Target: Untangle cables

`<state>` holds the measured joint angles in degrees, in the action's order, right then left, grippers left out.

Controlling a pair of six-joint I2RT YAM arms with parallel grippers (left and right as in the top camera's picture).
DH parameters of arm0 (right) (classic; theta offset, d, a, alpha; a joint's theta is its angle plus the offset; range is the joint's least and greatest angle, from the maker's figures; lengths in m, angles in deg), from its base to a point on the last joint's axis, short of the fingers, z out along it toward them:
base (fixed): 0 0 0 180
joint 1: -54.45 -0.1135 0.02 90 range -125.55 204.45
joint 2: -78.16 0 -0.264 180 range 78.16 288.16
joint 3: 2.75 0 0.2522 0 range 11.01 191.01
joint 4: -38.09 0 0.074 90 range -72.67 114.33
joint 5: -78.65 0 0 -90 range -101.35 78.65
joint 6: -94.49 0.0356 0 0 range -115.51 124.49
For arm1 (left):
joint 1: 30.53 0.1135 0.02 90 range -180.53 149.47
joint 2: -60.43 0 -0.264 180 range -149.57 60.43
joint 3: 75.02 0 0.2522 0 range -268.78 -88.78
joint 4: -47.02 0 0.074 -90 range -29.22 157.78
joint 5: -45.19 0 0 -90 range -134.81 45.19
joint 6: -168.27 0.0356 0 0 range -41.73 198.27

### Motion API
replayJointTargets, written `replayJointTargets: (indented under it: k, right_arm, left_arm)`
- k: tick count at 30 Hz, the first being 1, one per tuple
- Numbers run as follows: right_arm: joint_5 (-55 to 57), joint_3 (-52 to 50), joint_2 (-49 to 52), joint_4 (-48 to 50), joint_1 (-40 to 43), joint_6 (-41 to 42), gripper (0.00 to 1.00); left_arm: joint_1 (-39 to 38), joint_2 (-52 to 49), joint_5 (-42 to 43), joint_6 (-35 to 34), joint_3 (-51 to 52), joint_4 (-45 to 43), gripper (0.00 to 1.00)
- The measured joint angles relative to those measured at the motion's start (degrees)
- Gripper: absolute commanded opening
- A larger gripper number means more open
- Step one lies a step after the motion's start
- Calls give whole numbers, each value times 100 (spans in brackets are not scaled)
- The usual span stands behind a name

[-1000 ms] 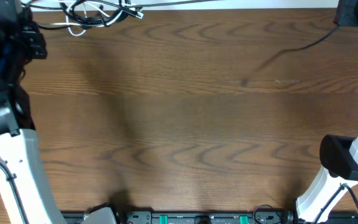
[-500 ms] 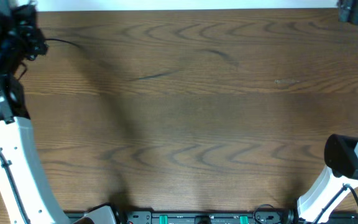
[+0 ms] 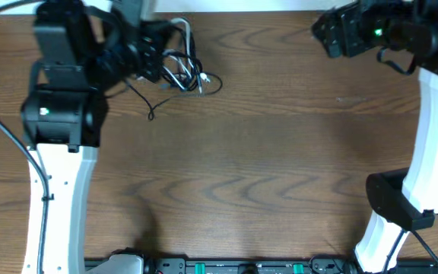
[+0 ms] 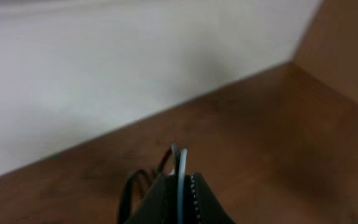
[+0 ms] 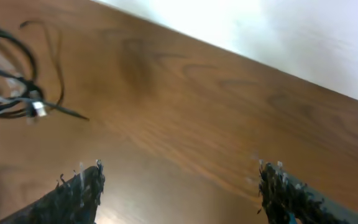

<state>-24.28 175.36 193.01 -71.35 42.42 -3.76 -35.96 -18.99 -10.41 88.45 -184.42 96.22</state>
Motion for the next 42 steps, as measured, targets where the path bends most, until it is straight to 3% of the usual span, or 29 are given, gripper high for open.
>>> replayJointTargets:
  k: [5, 8, 17, 25, 27, 30, 42]
  right_arm:
    - [-63, -494, -17, -22, -551, -282, 73]
    - [-74, -1029, -28, 339, -721, -396, 76]
    - [-857, -2533, -20, 1659, -863, -769, 70]
    - [-2028, -2546, -17, 2756, -863, -1340, 84]
    - [-2302, -2546, -17, 2949, -863, -1513, 84]
    - [-2704, -2546, -17, 2999, -868, -1777, 75]
    - [-2916, -2546, -17, 2920, -868, -2791, 87]
  left_arm:
    - [-708, -9, -76, 107, -151, 450, 8]
    - [-1034, -13, -262, 175, -579, 487, 8]
    - [-1189, -24, -396, 181, -1676, 857, 8]
    - [-1370, -273, -487, 164, -2072, 1386, 9]
    - [-1475, -310, -647, 164, -2072, 1394, 9]
    - [-1626, -317, -955, 164, -2074, 1405, 11]
    - [-1652, -308, -2184, 212, -2824, 1543, 11]
